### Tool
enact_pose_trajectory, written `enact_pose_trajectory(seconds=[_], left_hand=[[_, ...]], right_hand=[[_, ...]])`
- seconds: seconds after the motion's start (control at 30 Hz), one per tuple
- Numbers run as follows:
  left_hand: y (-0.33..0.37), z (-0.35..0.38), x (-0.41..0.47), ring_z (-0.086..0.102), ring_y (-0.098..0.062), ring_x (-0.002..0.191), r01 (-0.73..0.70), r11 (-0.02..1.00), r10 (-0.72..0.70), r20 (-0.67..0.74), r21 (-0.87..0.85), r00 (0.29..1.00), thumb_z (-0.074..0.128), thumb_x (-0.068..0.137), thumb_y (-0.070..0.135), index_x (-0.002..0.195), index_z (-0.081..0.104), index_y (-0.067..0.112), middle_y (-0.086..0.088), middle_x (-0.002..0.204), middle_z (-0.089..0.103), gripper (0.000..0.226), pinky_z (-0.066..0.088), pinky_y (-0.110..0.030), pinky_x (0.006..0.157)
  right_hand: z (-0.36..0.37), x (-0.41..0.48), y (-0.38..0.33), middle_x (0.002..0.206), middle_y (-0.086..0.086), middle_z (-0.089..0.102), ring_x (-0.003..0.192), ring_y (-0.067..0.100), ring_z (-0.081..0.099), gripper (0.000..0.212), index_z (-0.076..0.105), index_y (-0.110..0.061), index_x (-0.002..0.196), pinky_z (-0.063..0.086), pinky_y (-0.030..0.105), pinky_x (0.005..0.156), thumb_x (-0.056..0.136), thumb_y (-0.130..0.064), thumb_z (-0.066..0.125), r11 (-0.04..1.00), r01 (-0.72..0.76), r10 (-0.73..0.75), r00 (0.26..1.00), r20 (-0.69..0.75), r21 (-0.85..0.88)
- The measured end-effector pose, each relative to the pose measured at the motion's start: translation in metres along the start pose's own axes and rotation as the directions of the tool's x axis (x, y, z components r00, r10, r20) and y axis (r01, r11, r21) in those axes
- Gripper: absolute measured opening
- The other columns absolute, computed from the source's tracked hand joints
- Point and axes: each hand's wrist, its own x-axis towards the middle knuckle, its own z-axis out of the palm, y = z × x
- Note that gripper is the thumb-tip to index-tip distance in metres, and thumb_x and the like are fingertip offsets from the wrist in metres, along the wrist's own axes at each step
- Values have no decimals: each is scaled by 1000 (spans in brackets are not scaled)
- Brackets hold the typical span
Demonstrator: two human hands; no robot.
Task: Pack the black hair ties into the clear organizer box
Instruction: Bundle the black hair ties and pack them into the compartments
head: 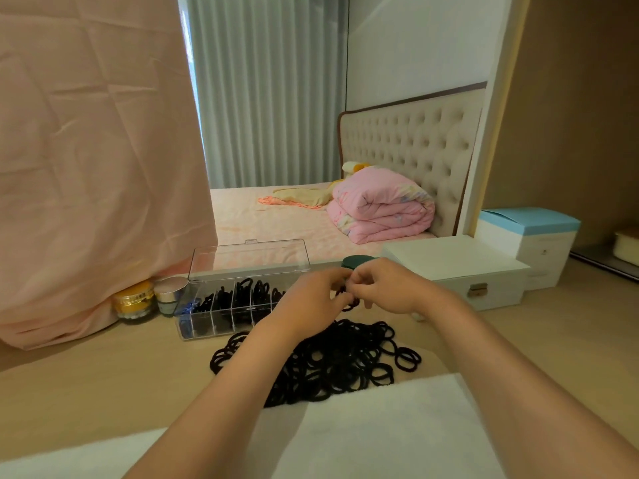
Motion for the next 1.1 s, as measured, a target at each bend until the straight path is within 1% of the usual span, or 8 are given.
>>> enact_pose_trajectory(seconds=[0.17, 0.3, 0.4, 0.63, 0.8, 0.93, 1.03, 1.1], left_hand=[[13, 2, -5, 57, 1, 77, 96, 995, -97, -53, -30, 994, 63, 95, 26, 109, 74, 26, 15, 86, 65, 18, 38, -12, 67], [17, 5, -15, 64, -7, 83, 157, 988, -156, 26, -10, 987, 66, 93, 30, 95, 71, 28, 11, 88, 70, 7, 45, -17, 70], [21, 8, -24, 63, -4, 83, 170, 985, -168, 72, -10, 983, 65, 94, 29, 96, 71, 27, 11, 91, 70, 6, 45, -15, 70], [24, 10, -35, 63, -7, 71, 274, 944, -259, 103, -184, 961, 64, 95, 26, 93, 68, 23, 4, 86, 73, 4, 54, -23, 62], [14, 13, -43, 66, -14, 73, 407, 829, -381, 146, -383, 913, 68, 93, 24, 91, 71, 17, -6, 88, 75, 7, 61, -37, 81], [5, 11, -43, 71, -16, 75, 440, 783, -436, 117, -440, 892, 74, 89, 22, 87, 74, 15, -7, 86, 77, 8, 63, -38, 83], [3, 12, -39, 73, -15, 72, 469, 738, -464, 139, -485, 875, 77, 87, 24, 87, 76, 14, -6, 82, 78, 10, 63, -36, 82], [4, 11, -39, 73, -14, 73, 490, 674, -455, 212, -554, 865, 78, 87, 25, 92, 76, 12, -6, 81, 78, 14, 63, -35, 83]], right_hand=[[-8, -27, 3, 88, -6, 75, 69, 9, 66, 18, 75, -15, 100, 48, 23, 60, 99, -26, 61, 987, -87, 92, 995, -32, 135], [-14, -49, 13, 101, -7, 73, 90, 13, 67, 19, 76, -20, 110, 53, 32, 87, 97, -20, 62, 959, -244, 250, 968, 30, -145], [-10, -63, 21, 114, -2, 72, 105, 18, 65, 25, 76, -23, 113, 53, 38, 97, 90, -16, 70, 889, -348, 382, 922, 65, -297], [7, -68, 23, 98, 3, 77, 93, 22, 71, 12, 80, -18, 94, 59, 40, 90, 84, -22, 81, 893, -337, 365, 930, 44, -299], [8, -72, 13, 97, 13, 75, 91, 27, 72, 11, 72, -11, 88, 61, 42, 84, 88, -21, 67, 896, -284, 336, 936, 103, -341], [-12, -78, -5, 71, 2, 70, 61, 11, 60, 17, 72, -17, 78, 51, 29, 62, 92, -25, 68, 969, -211, 228, 965, 129, -128], [-14, -77, -25, 58, -12, 67, 50, 1, 57, 14, 78, -9, 92, 49, 22, 54, 94, -21, 70, 989, -119, 113, 991, 66, 84], [-8, -71, -32, 59, -10, 69, 51, 3, 58, 14, 78, -8, 94, 50, 24, 53, 93, -20, 71, 986, -87, 84, 996, 27, 142]])
